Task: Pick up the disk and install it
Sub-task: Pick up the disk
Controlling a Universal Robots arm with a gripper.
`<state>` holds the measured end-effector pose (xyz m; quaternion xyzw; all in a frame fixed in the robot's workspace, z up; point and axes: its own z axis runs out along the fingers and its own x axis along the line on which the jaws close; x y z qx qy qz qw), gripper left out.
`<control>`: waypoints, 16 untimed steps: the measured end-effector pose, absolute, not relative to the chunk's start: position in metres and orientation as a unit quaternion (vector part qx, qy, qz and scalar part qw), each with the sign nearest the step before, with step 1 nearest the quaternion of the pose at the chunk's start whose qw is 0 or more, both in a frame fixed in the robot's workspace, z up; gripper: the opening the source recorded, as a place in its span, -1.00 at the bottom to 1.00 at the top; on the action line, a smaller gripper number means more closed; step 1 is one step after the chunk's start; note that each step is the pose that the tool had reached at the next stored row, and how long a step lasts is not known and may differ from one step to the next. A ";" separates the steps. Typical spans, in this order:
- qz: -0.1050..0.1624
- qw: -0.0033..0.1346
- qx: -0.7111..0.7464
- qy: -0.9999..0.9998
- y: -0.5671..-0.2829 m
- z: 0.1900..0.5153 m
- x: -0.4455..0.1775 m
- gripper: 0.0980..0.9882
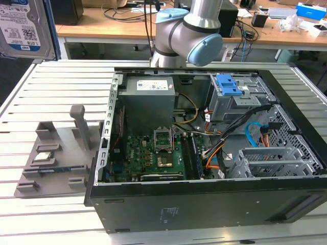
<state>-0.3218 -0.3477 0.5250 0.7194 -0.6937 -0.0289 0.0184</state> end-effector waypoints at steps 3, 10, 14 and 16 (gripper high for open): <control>-0.029 0.018 0.719 -0.694 -0.348 0.525 -0.322 -0.40; -0.029 0.018 0.719 -0.694 -0.348 0.525 -0.308 -0.40; -0.029 0.018 0.719 -0.694 -0.348 0.525 -0.296 -0.40; -0.029 0.018 0.719 -0.694 -0.348 0.525 -0.289 -0.40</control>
